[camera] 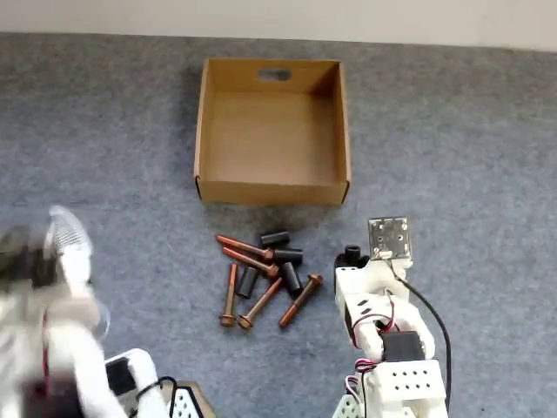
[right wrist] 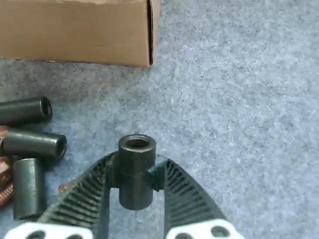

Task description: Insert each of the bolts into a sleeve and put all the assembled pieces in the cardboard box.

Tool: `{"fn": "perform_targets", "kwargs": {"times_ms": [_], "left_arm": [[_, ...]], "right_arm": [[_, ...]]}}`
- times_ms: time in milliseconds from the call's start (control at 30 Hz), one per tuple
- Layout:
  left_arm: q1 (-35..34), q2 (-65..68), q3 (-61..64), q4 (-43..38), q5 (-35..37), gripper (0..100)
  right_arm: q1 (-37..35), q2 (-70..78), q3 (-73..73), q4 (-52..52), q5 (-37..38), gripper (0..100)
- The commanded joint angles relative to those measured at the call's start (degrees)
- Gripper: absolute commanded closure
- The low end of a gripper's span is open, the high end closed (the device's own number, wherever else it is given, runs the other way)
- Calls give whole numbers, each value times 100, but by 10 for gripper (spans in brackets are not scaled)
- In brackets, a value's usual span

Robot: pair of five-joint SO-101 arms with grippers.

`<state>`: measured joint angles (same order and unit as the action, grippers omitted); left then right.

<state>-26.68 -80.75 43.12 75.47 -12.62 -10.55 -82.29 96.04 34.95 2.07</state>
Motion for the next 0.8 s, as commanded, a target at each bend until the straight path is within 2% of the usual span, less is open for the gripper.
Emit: {"fn": "perform_targets", "kwargs": {"times_ms": [0,133,367,600,767], "left_arm": [[1068,1815,-356,1099,79,856],[2237,3020,-347,1468,123,856],[3486,4251,57,1248,826,819],[4356,4497,1209,-360,1600,808],[4497,4532,1947,-1626,1952,808]], "right_arm": [[66,-92,251,-75,-44,992],[66,-92,251,-75,-44,992],[66,-92,251,-75,-44,992],[66,-92,251,-75,-35,992],[57,-92,251,-75,-35,992]]}}
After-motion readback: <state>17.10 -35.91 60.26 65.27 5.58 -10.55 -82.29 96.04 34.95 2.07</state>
